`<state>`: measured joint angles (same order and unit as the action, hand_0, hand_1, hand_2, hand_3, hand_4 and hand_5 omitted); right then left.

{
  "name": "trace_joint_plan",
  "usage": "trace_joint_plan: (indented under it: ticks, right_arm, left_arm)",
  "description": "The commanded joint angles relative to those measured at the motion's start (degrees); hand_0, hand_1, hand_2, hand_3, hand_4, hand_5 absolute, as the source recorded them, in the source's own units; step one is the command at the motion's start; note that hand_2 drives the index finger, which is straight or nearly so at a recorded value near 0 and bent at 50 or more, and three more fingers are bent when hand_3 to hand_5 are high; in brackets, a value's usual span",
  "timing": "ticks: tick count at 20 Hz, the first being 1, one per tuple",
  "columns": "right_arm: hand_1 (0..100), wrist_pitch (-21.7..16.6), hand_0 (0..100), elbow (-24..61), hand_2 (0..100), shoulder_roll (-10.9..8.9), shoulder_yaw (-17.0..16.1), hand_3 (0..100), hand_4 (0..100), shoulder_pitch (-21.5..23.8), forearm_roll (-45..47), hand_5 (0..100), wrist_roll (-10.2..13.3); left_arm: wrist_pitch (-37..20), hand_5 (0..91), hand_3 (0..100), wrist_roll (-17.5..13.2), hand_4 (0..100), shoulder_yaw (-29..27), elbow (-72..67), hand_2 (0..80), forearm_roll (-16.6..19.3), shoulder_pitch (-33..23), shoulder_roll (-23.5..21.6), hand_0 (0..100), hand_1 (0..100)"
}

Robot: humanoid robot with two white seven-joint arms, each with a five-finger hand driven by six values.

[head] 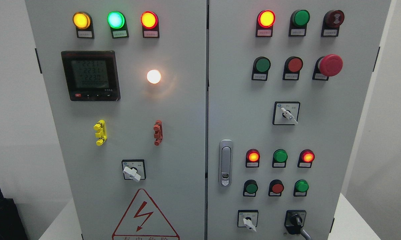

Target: Trip black knob to open circuit

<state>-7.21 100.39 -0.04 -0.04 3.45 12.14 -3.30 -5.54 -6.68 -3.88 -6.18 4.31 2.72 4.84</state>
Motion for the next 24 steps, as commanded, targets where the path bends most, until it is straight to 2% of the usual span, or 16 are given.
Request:
trace_joint_plan:
  ticks: [1,13,24]
  right_arm:
    - [6,0.0,0,0.1,1,-1.02,0.2,100,94,0.0,0.0,88,0.0]
    - [6,0.0,0,0.6,1,0.3,1.2,100,94,0.1,-0.3,88,0.0]
    - [6,0.0,0,0.6,1,0.65,2.1,100,94,0.2,-0.3,88,0.0]
  left_arm:
    - [0.1,0.0,0,0.0,0,0.0,1.4,0.0,0.0,0.0,0.0,12,39]
    - [0.1,0.0,0,0.0,0,0.0,1.4,0.0,0.0,0.0,0.0,12,39]
    - [0.0,0.0,0,0.0,0,0.0,1.4,0.0,-0.1,0.0,0.0,12,39]
